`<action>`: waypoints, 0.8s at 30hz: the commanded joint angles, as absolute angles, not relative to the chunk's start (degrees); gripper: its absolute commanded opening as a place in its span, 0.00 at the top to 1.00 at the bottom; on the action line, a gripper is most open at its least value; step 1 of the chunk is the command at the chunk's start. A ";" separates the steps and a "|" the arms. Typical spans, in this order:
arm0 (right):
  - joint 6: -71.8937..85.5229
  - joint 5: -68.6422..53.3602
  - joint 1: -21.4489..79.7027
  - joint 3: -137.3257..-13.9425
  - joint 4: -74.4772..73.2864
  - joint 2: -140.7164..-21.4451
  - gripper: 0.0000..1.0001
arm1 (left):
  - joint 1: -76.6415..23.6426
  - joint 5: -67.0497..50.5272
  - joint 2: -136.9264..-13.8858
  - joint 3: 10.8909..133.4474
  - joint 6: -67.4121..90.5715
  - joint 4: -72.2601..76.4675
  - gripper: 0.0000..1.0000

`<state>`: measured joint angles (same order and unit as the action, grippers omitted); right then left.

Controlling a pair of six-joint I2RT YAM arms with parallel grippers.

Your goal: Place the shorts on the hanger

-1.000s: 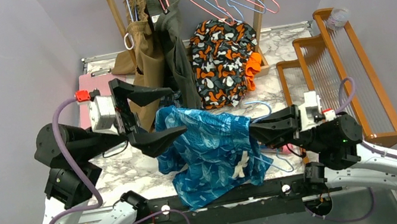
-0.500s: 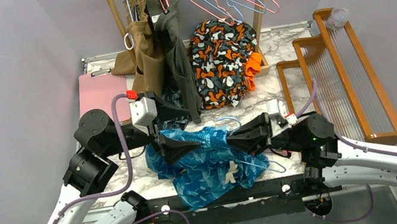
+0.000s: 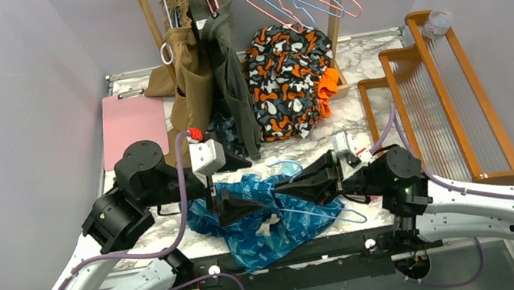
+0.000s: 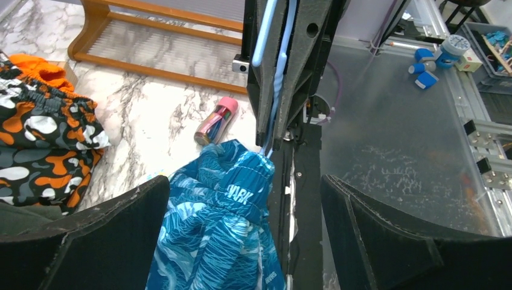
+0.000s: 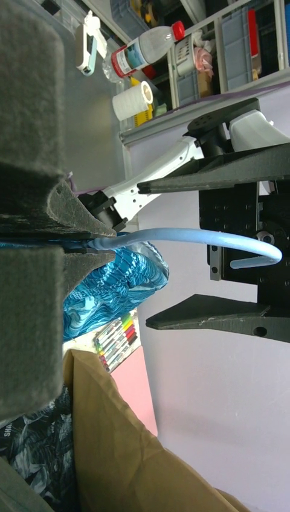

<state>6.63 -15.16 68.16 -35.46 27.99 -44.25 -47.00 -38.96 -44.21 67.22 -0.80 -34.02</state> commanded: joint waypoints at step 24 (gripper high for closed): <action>11.70 -12.51 68.20 -29.69 38.63 -38.90 0.99 | -47.32 -29.29 -42.36 71.91 -2.06 -40.56 0.37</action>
